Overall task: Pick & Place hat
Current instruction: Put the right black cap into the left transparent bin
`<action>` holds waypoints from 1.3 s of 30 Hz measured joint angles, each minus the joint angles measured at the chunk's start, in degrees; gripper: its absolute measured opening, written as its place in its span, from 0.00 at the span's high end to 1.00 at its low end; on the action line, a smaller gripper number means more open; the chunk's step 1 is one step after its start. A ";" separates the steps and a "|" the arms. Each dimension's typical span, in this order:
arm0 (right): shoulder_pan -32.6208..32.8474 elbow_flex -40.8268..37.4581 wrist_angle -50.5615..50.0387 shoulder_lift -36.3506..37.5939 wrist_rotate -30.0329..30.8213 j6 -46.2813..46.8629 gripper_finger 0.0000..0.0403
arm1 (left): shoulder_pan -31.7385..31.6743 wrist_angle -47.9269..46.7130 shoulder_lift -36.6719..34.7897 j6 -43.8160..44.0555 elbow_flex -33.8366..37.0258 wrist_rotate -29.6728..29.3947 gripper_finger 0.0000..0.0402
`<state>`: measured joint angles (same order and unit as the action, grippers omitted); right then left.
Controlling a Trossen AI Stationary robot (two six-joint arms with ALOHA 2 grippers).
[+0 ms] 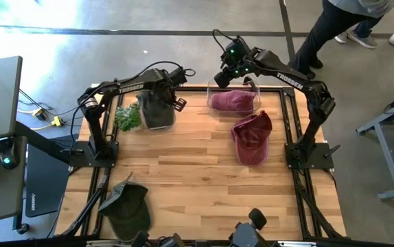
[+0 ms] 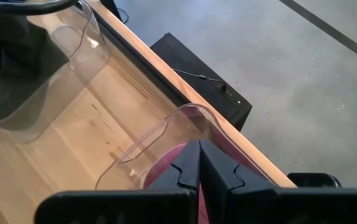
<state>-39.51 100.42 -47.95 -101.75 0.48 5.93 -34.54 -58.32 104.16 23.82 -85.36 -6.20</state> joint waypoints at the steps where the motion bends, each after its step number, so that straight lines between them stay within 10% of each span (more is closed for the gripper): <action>1: 0.12 0.00 0.16 0.00 -0.01 0.00 1.00 | 0.00 -0.80 -0.31 0.11 -0.01 0.05 1.00; 22: 0.55 0.00 1.08 -0.02 -1.25 -1.05 1.00 | -3.88 -8.19 3.57 -0.43 0.08 -3.43 1.00; 39: 0.55 -0.07 -0.72 0.71 -2.01 -2.81 1.00 | -0.22 10.31 3.56 -6.06 0.07 6.32 1.00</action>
<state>-38.96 100.36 -48.67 -101.05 -1.52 3.13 -34.77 -48.01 107.72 17.75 -85.30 0.11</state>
